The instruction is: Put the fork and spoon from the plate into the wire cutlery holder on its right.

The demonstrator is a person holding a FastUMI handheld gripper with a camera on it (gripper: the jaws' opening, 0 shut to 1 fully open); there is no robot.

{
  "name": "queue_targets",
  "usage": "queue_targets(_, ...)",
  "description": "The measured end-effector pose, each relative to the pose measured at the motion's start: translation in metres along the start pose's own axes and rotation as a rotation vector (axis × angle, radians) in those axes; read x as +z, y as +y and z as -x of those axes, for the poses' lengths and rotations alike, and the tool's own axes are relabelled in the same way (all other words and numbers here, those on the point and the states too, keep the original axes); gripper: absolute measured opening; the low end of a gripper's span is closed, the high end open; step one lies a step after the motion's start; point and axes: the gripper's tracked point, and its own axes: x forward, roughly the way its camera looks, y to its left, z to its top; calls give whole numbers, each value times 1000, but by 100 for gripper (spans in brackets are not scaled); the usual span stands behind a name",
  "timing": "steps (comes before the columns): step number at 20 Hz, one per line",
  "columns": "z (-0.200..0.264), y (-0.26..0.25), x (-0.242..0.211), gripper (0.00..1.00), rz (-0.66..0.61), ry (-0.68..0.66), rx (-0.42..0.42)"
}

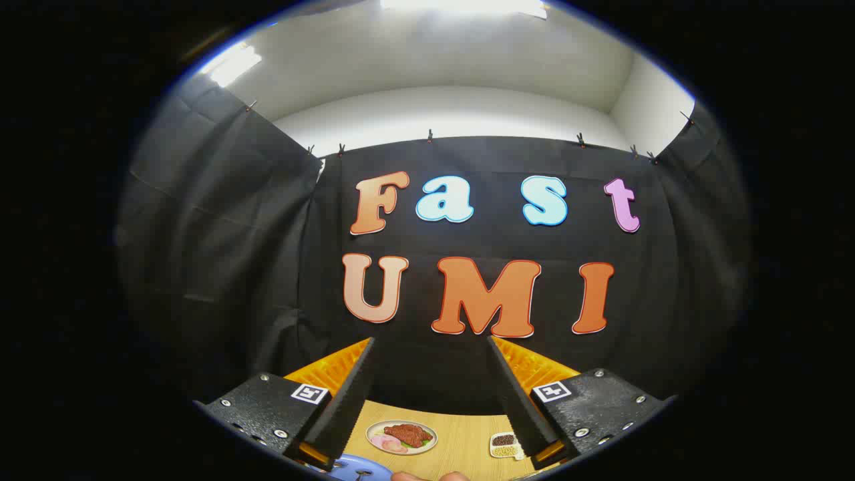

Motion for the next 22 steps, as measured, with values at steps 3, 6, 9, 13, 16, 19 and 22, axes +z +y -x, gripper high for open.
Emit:
queue_targets(3,3,15,-11,95,-20,29,54)
queue_targets(6,6,19,-21,95,-20,63,64)
queue_targets(9,2,26,-34,96,-22,102,71)
queue_targets(13,-2,42,-70,95,-36,212,106)
queue_targets(16,0,56,-124,95,-47,398,131)
queue_targets(19,9,83,-177,93,-101,595,182)
queue_targets(22,25,98,-231,90,-60,785,218)
